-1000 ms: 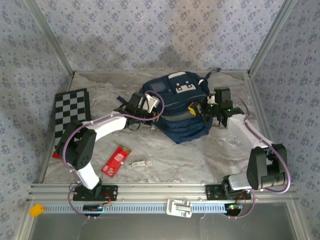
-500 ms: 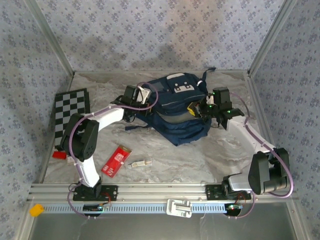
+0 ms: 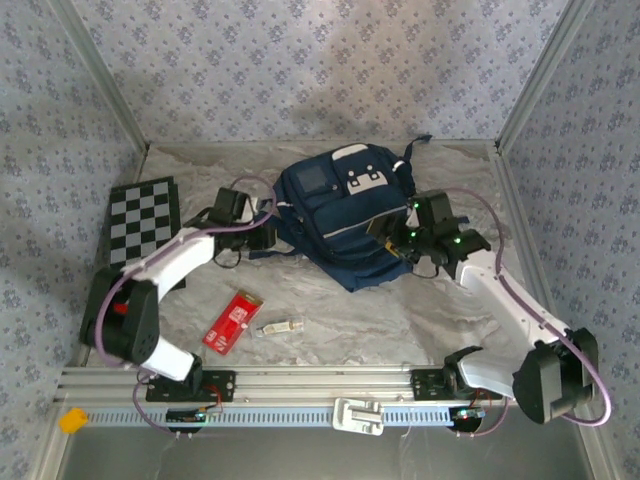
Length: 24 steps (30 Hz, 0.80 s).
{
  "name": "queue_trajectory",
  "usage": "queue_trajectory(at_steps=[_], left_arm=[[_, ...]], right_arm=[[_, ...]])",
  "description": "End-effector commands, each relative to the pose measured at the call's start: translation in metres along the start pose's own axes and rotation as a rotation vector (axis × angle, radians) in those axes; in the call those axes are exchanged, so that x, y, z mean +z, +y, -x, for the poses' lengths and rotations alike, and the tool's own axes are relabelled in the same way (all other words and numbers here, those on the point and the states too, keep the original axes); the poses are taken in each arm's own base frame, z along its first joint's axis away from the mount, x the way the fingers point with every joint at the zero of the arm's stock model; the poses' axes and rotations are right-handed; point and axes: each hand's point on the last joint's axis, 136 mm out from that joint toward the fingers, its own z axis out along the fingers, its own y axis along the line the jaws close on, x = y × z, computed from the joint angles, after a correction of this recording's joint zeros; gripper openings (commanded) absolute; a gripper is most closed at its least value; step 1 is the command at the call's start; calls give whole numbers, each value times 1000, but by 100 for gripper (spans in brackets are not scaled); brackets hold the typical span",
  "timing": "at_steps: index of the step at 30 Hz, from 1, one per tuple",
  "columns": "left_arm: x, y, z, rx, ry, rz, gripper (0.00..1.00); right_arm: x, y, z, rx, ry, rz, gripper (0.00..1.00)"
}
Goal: Pack the student bag
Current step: Unzip the student bag at the center of the table, then pick up the loose stationery from the bottom-left of the table.
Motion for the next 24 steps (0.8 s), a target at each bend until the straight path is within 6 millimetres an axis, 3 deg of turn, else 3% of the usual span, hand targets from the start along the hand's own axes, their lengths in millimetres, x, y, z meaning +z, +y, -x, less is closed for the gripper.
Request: queue_trajectory(at_steps=[1,5,8,13,15,17,20,22,23,24], left_arm=[[-22,28,-47,-161,96,115,56],[-43,48,-82,-267,128,196,57],[-54,37,-97,-314,108,105,58],[-69,52,-136,-382,180,181,60],[-72,59,-142,-394,158,203,61],[-74,66,-149,-412,160,231,61],[-80,80,-161,-467,178,319,63],[-78,79,-163,-524,149,296,64],[-78,84,-167,-551,134,313,64],[-79,91,-171,-581,119,339,64]], right_arm=[[12,-11,-44,-129,120,-85,67],[38,12,-84,-200,205,-17,69],[59,24,-114,-275,292,0,68],[90,46,-163,-462,406,23,68],[101,54,-173,-568,419,24,69],[117,59,-179,-544,470,17,70],[134,81,-193,-524,510,68,69],[149,82,-198,-492,530,80,69],[154,97,-194,-481,526,118,68],[161,99,-195,-465,542,133,68]])
